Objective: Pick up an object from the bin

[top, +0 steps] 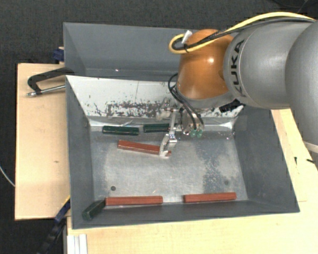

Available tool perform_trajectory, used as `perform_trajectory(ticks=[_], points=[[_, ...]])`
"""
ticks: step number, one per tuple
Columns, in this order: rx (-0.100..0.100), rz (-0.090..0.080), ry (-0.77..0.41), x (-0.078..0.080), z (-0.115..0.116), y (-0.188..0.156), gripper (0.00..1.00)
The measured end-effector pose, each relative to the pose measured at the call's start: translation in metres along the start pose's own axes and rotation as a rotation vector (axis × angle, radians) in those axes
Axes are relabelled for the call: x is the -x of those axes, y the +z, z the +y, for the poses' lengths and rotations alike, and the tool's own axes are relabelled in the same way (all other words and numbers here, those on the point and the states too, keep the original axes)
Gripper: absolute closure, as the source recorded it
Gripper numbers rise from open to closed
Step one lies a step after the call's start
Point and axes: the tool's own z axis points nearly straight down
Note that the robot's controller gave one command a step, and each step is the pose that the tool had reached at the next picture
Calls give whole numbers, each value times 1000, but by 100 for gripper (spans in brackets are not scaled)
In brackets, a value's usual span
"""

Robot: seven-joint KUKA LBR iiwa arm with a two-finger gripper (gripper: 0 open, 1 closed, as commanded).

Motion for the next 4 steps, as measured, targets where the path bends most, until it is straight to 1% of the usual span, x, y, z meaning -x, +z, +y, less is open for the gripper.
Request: perform_trajectory(ticks=[1, 2, 3, 4], points=[[4, -20, 79, -10, 12, 47, 0], [0, -5, 68, -12, 11, 4, 0], [1, -6, 96, -13, 17, 4, 0], [2, -8, 168, -25, 23, 56, 0]])
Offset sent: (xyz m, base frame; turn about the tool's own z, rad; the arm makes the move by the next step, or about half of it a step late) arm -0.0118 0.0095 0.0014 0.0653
